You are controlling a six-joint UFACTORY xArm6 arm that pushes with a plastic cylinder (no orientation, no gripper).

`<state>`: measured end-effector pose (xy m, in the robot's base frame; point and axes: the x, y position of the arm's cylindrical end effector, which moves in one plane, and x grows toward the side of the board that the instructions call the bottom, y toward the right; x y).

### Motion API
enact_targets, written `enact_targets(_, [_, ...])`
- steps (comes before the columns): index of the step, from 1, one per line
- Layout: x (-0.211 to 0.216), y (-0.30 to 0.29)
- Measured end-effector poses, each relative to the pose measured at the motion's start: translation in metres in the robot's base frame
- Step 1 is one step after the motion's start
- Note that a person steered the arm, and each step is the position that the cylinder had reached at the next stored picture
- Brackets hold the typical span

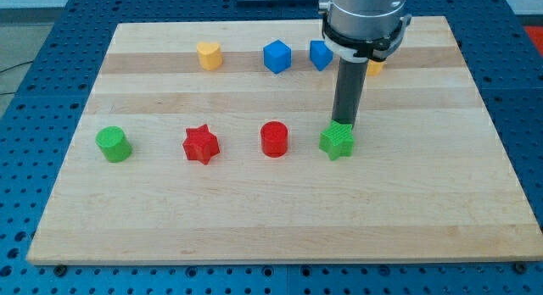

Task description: Slide green star towards right of the board

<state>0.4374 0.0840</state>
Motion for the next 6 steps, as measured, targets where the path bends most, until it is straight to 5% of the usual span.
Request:
enact_targets(3, [0.019, 0.035])
enact_targets(5, [0.087, -0.052])
enact_targets(6, [0.054, -0.080])
